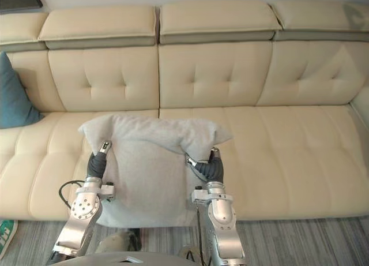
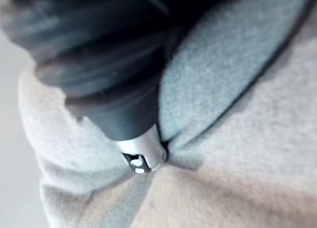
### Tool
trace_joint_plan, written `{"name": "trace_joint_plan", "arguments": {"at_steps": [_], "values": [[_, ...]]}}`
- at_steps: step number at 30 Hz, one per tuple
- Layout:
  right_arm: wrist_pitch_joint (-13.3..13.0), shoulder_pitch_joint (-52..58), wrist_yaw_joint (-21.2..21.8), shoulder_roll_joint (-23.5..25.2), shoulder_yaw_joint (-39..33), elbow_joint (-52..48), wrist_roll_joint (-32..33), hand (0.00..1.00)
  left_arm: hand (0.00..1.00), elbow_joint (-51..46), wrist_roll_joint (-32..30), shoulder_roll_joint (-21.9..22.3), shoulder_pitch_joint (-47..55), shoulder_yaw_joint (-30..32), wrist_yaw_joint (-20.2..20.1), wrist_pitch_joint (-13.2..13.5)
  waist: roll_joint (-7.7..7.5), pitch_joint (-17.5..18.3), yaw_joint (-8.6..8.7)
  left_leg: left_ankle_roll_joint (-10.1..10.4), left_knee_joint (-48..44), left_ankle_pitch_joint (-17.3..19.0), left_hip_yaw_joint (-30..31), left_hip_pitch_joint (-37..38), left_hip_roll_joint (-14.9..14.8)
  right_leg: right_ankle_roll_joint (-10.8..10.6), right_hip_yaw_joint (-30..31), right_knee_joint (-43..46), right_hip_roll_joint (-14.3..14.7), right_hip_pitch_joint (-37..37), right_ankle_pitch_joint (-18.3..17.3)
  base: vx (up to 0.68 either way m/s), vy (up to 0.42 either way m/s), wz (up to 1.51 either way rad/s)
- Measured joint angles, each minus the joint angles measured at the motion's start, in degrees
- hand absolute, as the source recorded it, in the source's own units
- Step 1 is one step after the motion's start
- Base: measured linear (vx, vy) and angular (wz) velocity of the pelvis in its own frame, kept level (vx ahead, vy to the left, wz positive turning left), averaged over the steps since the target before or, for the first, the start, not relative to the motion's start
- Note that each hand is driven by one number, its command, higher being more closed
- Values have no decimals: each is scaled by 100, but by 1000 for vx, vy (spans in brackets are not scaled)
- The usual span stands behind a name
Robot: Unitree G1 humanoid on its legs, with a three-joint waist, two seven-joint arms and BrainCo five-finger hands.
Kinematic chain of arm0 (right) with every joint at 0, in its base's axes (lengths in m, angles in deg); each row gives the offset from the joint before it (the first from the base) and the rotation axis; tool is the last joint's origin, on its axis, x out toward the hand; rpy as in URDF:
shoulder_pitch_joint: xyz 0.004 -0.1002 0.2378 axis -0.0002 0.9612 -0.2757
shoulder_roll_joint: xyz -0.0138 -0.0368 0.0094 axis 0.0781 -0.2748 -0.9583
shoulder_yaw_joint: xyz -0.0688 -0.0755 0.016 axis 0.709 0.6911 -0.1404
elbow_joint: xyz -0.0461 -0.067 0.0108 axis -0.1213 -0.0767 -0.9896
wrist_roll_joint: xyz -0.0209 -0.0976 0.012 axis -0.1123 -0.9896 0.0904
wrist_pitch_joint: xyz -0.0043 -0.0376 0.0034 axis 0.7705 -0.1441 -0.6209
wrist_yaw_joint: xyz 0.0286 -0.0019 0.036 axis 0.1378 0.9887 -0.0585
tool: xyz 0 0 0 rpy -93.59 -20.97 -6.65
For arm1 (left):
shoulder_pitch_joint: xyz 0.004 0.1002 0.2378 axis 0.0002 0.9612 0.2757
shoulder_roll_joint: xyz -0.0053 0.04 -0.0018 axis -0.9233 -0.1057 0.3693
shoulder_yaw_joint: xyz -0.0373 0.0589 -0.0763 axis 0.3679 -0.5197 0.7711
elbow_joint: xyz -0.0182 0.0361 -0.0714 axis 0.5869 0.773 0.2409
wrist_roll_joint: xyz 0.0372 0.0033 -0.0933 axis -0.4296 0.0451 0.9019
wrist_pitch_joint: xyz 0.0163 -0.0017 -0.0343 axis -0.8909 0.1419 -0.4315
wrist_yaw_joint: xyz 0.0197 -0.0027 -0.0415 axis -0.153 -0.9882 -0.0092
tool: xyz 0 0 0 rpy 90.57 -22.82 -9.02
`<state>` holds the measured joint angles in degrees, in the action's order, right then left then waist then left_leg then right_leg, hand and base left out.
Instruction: Pick up cushions and gather them together orderly.
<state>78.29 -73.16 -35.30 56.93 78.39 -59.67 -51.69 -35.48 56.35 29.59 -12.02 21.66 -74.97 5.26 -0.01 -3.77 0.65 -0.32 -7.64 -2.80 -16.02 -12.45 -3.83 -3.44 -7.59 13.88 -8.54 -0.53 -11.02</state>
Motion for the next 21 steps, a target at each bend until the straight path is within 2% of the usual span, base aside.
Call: {"name": "trace_joint_plan", "arguments": {"at_steps": [4, 8, 12, 14, 16, 18, 19, 20, 21], "values": [[36, -188, 68, 11, 40, 367, -110, 100, 100, -1, -1, -45, 108, 70, -61, -1, -61, 59, 73, -26, 357, -148, 39, 150, -1, -3, 262, -389, 124, 93, 390, 67, 58, -13], [55, -278, 61, -3, 82, 369, -208, 100, 100, 4, 0, -50, 95, 145, -70, -1, -72, 67, 100, 7, 719, -354, 46, 401, 15, -59, 405, -599, 169, 192, 520, -45, 27, -21], [58, -644, 9, -21, 88, 476, -215, 100, 100, 36, 12, -52, -106, 213, -14, -1, -79, 80, 128, 79, 1174, -690, 204, 522, 84, -46, 440, -739, 171, 158, 479, -150, 22, -10], [81, -945, -124, -20, 147, 608, -256, 100, 100, 118, 18, -52, -287, 308, 33, -11, -90, 79, 103, 158, 1262, -724, 193, 453, 134, -93, 467, -752, 117, 37, 282, -250, 29, -20], [103, -1267, -234, -27, 226, 763, -387, 100, 100, 128, 19, -45, -404, 364, 233, -25, 33, 97, 95, 189, 1266, -700, 399, 451, 130, -127, 495, -624, 152, -43, 235, -271, 22, -11], [116, -1649, -427, -29, 245, 770, -439, 100, 100, 142, 24, -92, -733, 380, 389, -27, 61, 137, 83, 511, 1265, -485, 558, 318, 129, 5, 497, -681, 152, -168, 330, -153, 33, 0], [118, -1996, -533, -33, 242, 777, -445, 100, 100, 190, 38, -179, -1029, 405, 490, -26, 21, 132, 54, 453, 1214, -548, 589, 207, 154, 31, 516, -822, 84, -272, 455, -80, 45, -21], [117, -2213, -632, -54, 240, 778, -450, 100, 100, 256, 52, -251, -1225, 400, 587, -25, 55, 143, -20, 357, 1147, -626, 681, 154, 144, 29, 533, -883, 108, -352, 530, -42, 29, -39], [114, -2722, -841, -105, 245, 785, -480, 100, 100, 367, 86, -370, -1682, 399, 740, -26, 176, 140, -44, 267, 1259, -853, 789, 65, 71, -59, 581, -994, 277, -486, 772, -27, -5, -30]]}}
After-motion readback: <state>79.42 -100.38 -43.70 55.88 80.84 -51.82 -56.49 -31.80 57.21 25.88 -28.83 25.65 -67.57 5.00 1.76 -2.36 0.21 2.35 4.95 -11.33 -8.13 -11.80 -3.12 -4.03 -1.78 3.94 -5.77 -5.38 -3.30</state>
